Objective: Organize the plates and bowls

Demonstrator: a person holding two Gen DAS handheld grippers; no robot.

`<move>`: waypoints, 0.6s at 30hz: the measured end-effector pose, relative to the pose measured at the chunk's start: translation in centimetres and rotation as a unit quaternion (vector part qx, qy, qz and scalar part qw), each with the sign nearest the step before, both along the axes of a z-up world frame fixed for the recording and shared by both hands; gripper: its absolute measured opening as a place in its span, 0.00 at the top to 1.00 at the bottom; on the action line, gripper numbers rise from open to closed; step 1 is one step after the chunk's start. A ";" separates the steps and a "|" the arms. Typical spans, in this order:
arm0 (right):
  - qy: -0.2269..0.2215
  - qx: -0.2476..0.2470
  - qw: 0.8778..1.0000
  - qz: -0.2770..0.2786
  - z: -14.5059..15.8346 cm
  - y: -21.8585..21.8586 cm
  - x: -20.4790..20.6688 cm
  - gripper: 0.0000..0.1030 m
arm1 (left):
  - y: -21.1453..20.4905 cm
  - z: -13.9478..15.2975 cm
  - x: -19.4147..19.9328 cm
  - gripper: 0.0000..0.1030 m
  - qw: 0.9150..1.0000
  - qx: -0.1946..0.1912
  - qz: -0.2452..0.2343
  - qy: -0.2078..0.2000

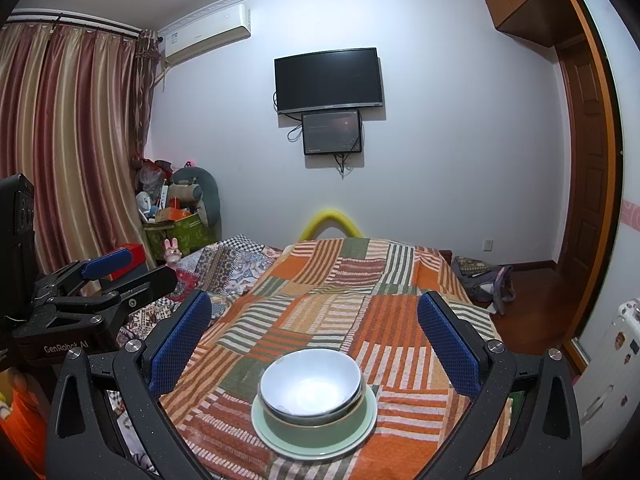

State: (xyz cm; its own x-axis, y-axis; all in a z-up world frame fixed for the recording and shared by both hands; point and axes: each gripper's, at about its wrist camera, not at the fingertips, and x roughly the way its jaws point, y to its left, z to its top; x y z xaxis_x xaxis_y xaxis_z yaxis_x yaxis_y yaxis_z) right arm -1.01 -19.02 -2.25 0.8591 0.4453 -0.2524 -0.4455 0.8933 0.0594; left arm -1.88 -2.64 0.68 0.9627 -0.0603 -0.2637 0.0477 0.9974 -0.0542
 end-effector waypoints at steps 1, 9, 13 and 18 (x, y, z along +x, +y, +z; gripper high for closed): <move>0.000 0.000 1.000 0.000 0.1 0.0 0.0 0.00 | 0.0 0.0 0.0 0.01 1.000 0.000 0.000 0.000; 0.001 0.000 1.000 0.001 0.1 0.0 0.0 0.00 | 0.1 0.0 0.1 0.01 1.000 -0.001 0.000 0.001; 0.000 0.000 1.000 0.001 0.2 0.0 0.0 0.00 | 0.0 -0.1 0.3 0.01 1.000 -0.002 -0.002 0.003; 0.001 -0.001 1.000 0.001 0.2 0.0 0.0 0.00 | -0.1 -0.2 0.4 0.01 1.000 -0.004 -0.003 0.002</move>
